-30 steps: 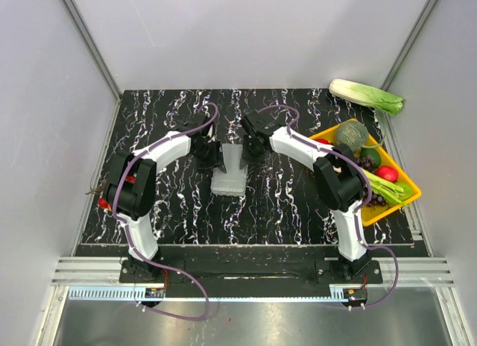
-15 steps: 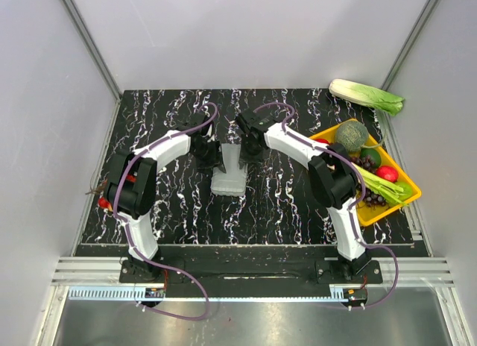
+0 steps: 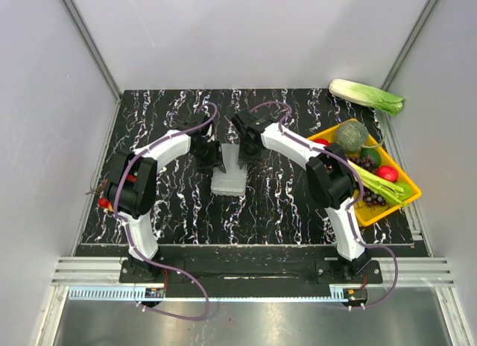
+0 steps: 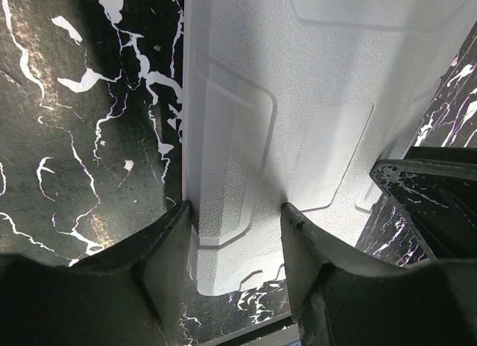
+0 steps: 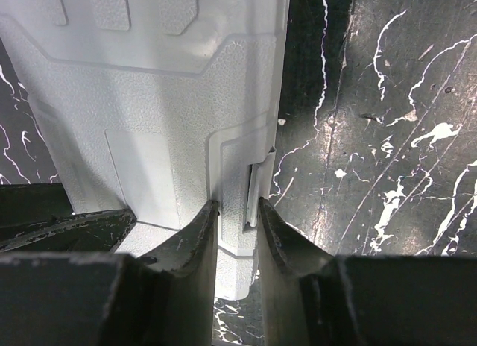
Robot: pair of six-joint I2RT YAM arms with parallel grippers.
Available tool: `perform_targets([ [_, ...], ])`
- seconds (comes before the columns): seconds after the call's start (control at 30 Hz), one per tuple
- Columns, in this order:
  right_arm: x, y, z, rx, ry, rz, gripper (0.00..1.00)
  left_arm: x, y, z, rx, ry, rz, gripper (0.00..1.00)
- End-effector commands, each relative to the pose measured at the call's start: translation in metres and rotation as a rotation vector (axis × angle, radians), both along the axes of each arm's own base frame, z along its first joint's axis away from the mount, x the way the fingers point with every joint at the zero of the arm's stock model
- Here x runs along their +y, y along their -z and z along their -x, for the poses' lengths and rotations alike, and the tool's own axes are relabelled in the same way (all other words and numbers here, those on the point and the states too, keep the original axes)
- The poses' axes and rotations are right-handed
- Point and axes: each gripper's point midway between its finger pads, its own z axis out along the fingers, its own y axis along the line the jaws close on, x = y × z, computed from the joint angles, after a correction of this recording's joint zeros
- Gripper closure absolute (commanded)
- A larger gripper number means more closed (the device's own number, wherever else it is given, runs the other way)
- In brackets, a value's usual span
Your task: Pack the tool kit
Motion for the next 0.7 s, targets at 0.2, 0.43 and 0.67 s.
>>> perform_targets([
  [0.2,0.018,0.051,0.026,-0.012,-0.057,0.1,1.0,-0.047,0.024,0.027,0.109,0.057,0.098,0.58],
  [0.43,-0.038,-0.068,-0.03,-0.314,0.069,0.104,0.63,-0.005,-0.057,-0.029,-0.142,-0.057,-0.002,0.32],
  [0.67,-0.106,-0.128,-0.003,-0.43,0.157,0.146,0.3,0.041,-0.136,-0.013,-0.364,-0.143,-0.02,0.01],
])
